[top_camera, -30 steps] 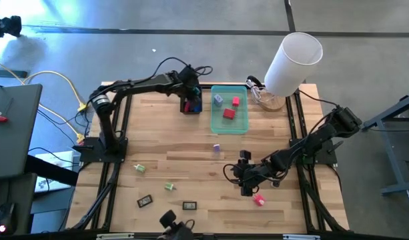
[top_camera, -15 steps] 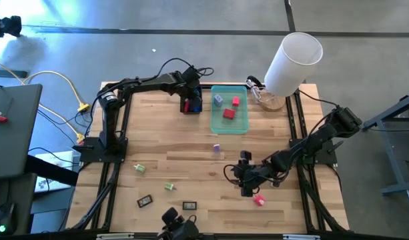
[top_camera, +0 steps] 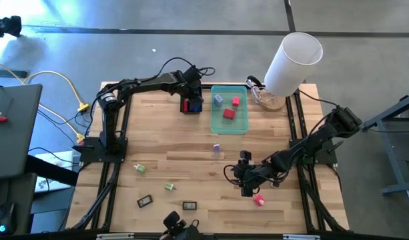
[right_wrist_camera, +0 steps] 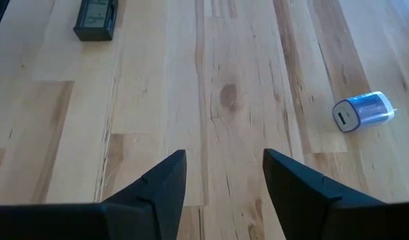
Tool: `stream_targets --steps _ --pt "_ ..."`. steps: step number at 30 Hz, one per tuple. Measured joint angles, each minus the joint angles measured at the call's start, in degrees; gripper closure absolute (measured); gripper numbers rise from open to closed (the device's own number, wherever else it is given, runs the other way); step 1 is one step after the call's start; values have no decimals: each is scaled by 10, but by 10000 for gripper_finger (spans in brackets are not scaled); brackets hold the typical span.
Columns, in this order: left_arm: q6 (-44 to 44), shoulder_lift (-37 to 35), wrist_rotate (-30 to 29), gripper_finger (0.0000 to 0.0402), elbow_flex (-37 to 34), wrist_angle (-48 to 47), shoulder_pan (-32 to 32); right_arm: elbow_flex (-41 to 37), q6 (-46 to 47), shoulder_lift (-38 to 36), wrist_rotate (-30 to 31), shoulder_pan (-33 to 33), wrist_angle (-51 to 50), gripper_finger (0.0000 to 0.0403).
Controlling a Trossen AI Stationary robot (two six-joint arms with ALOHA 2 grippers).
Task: Pick & Place Office items
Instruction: Put the bottom pink charger adapter into the blue bin
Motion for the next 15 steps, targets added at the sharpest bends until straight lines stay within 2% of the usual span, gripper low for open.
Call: stream_targets --steps 7,15 --pt "12 -1 0 205 48 -120 -61 -12 1 0 -14 0 6 215" --pt "-5 -1 2 204 51 -236 -157 -40 4 0 -46 1 61 215"
